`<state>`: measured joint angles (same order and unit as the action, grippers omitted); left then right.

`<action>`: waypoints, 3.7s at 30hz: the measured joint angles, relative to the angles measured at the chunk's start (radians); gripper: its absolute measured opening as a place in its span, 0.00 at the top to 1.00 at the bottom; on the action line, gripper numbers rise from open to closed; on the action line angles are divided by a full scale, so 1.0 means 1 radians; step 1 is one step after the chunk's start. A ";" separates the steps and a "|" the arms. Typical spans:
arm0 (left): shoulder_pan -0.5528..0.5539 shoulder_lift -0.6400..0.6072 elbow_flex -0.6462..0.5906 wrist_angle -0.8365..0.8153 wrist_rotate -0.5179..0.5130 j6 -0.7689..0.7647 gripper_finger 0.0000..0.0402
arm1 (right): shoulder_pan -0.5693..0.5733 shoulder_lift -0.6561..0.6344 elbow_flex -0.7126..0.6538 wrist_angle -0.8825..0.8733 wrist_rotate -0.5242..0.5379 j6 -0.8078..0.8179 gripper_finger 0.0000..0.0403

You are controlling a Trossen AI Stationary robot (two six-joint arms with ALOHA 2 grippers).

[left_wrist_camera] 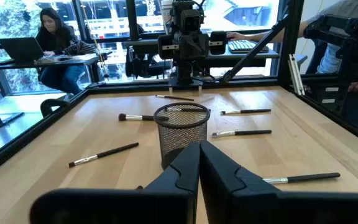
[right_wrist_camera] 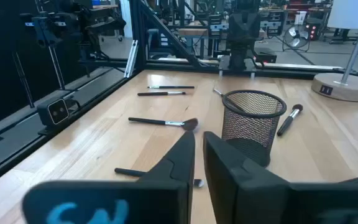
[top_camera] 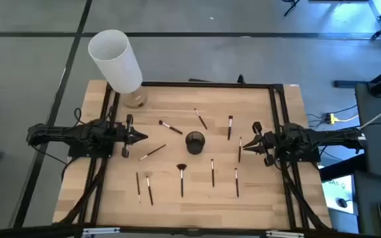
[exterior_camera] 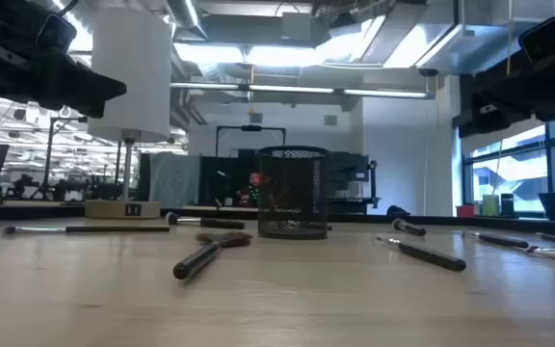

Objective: Pick & Place Makeup Brushes

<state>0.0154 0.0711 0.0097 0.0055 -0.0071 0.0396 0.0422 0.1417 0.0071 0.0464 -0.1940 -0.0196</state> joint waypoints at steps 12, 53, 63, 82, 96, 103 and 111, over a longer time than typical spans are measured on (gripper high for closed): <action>0.000 0.000 0.000 0.000 0.000 0.000 0.98 | 0.000 0.000 0.000 0.000 0.000 0.000 0.91; 0.000 0.000 0.000 0.000 0.000 0.000 0.98 | 0.000 0.000 0.000 0.000 0.000 0.000 0.91; 0.000 0.000 0.000 0.000 0.000 0.000 0.98 | 0.000 0.000 0.000 0.000 0.000 0.000 0.91; 0.000 0.000 0.000 0.000 0.000 0.000 0.98 | 0.000 0.000 0.000 -0.004 0.027 -0.085 0.91; 0.000 0.000 0.000 0.000 0.000 0.000 0.98 | 0.000 0.000 0.000 0.236 0.107 -0.091 0.91; 0.000 0.000 0.000 0.007 -0.027 0.081 0.98 | -0.001 0.013 0.000 0.487 0.244 -0.170 0.91; 0.000 0.000 0.000 0.129 -0.162 0.183 0.98 | -0.019 0.060 0.036 0.657 0.667 0.024 0.91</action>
<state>0.0154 0.0711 0.0093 0.1350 -0.1691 0.2221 0.0230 0.2015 0.0429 0.7031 0.4730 0.0045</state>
